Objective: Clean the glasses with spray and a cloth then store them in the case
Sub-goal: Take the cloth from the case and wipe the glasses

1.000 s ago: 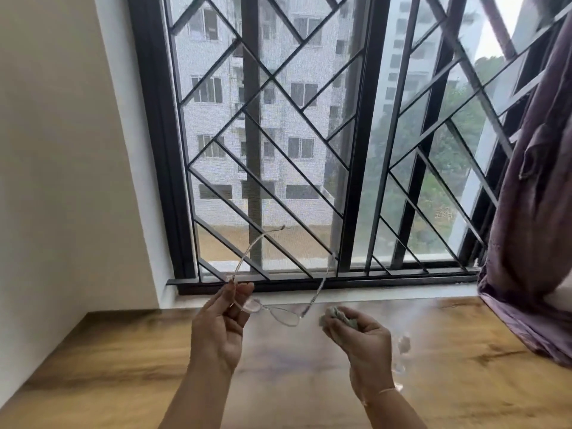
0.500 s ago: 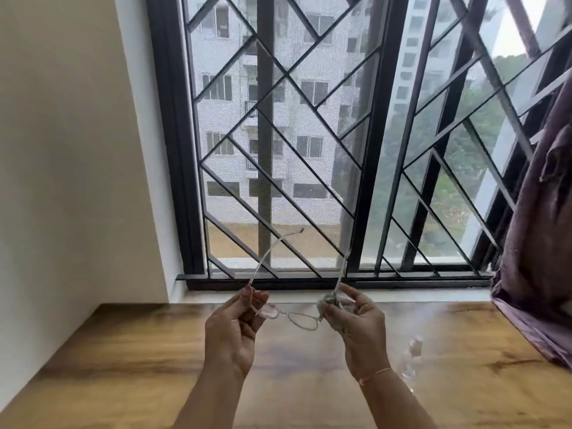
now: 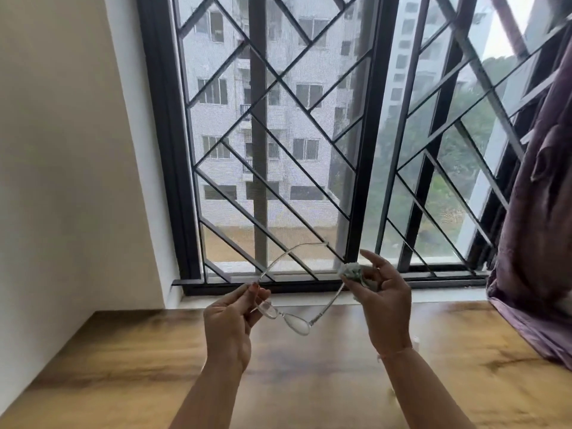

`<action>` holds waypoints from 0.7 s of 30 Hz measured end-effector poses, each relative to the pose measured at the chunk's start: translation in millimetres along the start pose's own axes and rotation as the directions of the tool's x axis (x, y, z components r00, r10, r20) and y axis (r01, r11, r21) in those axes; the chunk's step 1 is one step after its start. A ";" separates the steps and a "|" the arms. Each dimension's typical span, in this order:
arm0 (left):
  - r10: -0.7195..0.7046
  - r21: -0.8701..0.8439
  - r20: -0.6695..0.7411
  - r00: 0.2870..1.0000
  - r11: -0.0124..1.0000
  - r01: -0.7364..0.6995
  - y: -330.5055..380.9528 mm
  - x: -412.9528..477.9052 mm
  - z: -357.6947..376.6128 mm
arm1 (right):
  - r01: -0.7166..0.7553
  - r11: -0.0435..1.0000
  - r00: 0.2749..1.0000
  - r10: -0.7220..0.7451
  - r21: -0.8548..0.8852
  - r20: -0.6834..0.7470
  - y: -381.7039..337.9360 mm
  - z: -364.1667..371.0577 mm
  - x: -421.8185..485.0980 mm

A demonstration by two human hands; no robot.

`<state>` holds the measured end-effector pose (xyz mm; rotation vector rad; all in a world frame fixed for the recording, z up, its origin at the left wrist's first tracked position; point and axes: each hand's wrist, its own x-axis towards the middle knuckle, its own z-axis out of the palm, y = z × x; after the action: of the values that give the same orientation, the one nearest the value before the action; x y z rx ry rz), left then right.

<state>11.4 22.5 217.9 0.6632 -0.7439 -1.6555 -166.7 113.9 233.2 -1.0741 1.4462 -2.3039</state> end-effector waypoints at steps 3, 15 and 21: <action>0.000 -0.013 -0.019 1.000 1.000 0.000 -0.8 0.8 -0.9 | 0.087 0.994 0.996 -0.088 -0.063 -0.014 -0.3 -2.6 -1.7; 0.010 0.001 -0.074 0.997 1.000 -0.010 -10.8 7.0 -6.6 | 0.090 0.996 0.989 -0.089 0.003 -0.114 1.1 -18.2 -1.9; 0.137 0.160 -0.119 0.983 0.980 -0.118 -24.1 7.1 -10.9 | -0.077 0.995 0.986 0.086 0.065 -0.142 16.0 -22.9 -11.3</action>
<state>3.2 17.9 192.2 0.8069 -0.8071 -1.4339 -177.2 127.8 208.6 -0.8305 1.4333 -2.3935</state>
